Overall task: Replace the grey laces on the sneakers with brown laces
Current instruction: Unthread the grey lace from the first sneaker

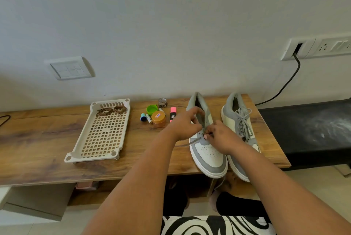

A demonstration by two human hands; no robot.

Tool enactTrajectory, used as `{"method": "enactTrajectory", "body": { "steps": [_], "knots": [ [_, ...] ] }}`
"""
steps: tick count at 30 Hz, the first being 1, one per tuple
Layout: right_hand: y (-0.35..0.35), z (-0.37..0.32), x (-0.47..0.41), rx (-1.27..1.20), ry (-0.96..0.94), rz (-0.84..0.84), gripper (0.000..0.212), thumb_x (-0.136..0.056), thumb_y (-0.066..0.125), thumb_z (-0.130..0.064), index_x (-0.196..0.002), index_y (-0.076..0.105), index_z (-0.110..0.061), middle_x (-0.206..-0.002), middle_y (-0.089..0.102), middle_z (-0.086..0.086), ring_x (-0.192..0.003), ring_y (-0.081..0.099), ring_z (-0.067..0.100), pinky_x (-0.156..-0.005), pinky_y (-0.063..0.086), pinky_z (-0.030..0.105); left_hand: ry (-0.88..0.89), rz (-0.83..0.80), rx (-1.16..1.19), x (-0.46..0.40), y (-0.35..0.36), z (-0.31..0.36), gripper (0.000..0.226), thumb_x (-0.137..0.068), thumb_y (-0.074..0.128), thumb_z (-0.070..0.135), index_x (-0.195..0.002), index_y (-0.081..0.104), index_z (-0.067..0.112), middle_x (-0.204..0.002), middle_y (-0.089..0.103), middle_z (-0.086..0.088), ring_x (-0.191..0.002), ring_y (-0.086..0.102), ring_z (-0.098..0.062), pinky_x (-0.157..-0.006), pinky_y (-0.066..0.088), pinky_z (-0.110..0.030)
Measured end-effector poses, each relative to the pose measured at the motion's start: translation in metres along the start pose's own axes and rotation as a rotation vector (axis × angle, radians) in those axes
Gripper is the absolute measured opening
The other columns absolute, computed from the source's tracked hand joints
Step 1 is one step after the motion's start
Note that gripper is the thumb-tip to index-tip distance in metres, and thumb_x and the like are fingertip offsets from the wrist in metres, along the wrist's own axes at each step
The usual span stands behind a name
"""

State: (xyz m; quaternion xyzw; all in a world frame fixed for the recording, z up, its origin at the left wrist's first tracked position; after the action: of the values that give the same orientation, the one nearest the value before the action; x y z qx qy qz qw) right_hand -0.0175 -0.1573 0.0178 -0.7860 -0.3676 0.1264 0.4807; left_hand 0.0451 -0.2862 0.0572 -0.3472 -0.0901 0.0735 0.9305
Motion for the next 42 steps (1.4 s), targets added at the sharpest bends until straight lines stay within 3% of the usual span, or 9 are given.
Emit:
{"method": "enactTrajectory", "body": {
  "steps": [5,14,17,20,25,32,35,39,42],
  "knots": [
    [-0.001,0.003,-0.003,-0.067,0.115,-0.087,0.021,-0.104,0.043,-0.027,-0.105,0.061,-0.015,-0.106,0.045,0.003,-0.087,0.047,0.016,-0.073,0.036,0.028,-0.068,-0.211,-0.292,-0.004,0.015,-0.01,0.033,-0.088,0.059,0.013,-0.119,0.055,0.025,-0.123,0.044,-0.004,-0.102,0.05,-0.021,-0.09,0.044,-0.032],
    [-0.032,0.017,0.014,-1.607,0.273,-0.093,0.028,-0.106,0.035,-0.02,-0.094,0.058,-0.01,-0.09,0.07,0.01,-0.091,0.067,0.023,-0.084,0.054,0.04,-0.126,-0.134,-0.157,-0.006,0.011,-0.019,0.029,-0.084,0.055,0.005,-0.099,0.058,0.03,-0.119,0.049,-0.004,-0.1,0.053,-0.022,-0.082,0.043,-0.03],
    [-0.052,0.016,0.015,-1.976,0.209,-0.082,0.021,-0.099,0.041,-0.015,-0.082,0.053,-0.015,-0.057,0.046,-0.004,-0.055,0.056,0.01,-0.072,0.06,0.033,-0.126,-0.118,-0.155,-0.008,0.011,-0.02,0.025,-0.086,0.055,0.005,-0.099,0.059,0.026,-0.117,0.053,-0.005,-0.1,0.057,-0.023,-0.084,0.049,-0.033],
    [-0.063,0.019,0.023,-1.503,0.178,-0.216,0.017,-0.098,0.047,-0.019,-0.085,0.057,-0.014,-0.055,0.038,-0.004,-0.046,0.038,0.007,-0.05,0.046,0.022,-0.145,-0.08,-0.134,-0.01,0.014,-0.02,0.009,-0.094,0.053,0.017,-0.098,0.059,0.022,-0.11,0.057,-0.007,-0.086,0.058,-0.02,-0.076,0.05,-0.032],
    [-0.035,0.011,0.048,-0.577,0.096,-0.795,0.025,-0.093,0.063,-0.02,-0.112,0.069,-0.004,-0.101,0.072,0.014,-0.091,0.067,0.021,-0.084,0.054,0.032,-0.218,0.041,-0.295,-0.015,0.023,-0.013,0.046,-0.097,0.043,0.059,-0.109,0.065,0.02,-0.118,0.05,-0.006,-0.093,0.058,-0.022,-0.077,0.047,-0.034],
    [-0.046,0.015,0.009,-0.277,0.053,0.205,0.017,-0.092,0.065,-0.022,-0.108,0.061,-0.025,-0.098,0.055,-0.003,-0.087,0.055,0.011,-0.076,0.045,0.026,-0.191,-0.01,-0.347,-0.01,0.041,-0.007,0.059,-0.074,0.074,0.062,-0.111,0.066,0.018,-0.112,0.046,0.002,-0.092,0.053,-0.013,-0.077,0.046,-0.03],
    [-0.034,0.011,0.008,0.089,0.02,0.005,0.025,-0.091,0.061,-0.02,-0.116,0.061,-0.023,-0.11,0.042,-0.002,-0.104,0.051,0.016,-0.089,0.045,0.032,-0.196,-0.049,-0.251,-0.011,0.039,-0.008,0.047,-0.078,0.078,0.05,-0.108,0.068,0.016,-0.109,0.061,-0.001,-0.092,0.059,-0.014,-0.08,0.052,-0.03],
    [-0.035,-0.007,0.023,0.32,0.049,-0.342,0.02,-0.086,0.058,-0.018,-0.068,0.053,-0.013,-0.077,0.051,0.004,-0.069,0.048,0.016,-0.061,0.04,0.026,-0.233,-0.122,-0.064,-0.011,0.035,-0.011,0.026,-0.094,0.057,0.009,-0.117,0.068,0.012,-0.12,0.064,-0.008,-0.096,0.058,-0.019,-0.083,0.05,-0.03],
    [-0.041,-0.025,0.043,0.13,0.052,-0.679,0.016,-0.085,0.06,-0.017,-0.095,0.073,-0.016,-0.087,0.07,-0.004,-0.073,0.061,0.009,-0.062,0.043,0.021,-0.27,-0.092,0.022,-0.011,0.038,-0.012,0.024,-0.096,0.051,0.011,-0.113,0.068,0.007,-0.121,0.063,-0.014,-0.1,0.059,-0.024,-0.09,0.05,-0.036]
  ]
}}
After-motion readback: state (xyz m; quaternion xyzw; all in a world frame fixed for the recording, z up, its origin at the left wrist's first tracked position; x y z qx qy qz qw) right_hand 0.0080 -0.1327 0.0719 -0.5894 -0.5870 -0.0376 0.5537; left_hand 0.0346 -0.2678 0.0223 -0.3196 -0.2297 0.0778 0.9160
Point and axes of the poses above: each hand's wrist, its own x-axis away from the middle knuckle, its own y-axis out of the palm, z = x × y, the point moved 4 cm from there along -x, towards the middle knuckle
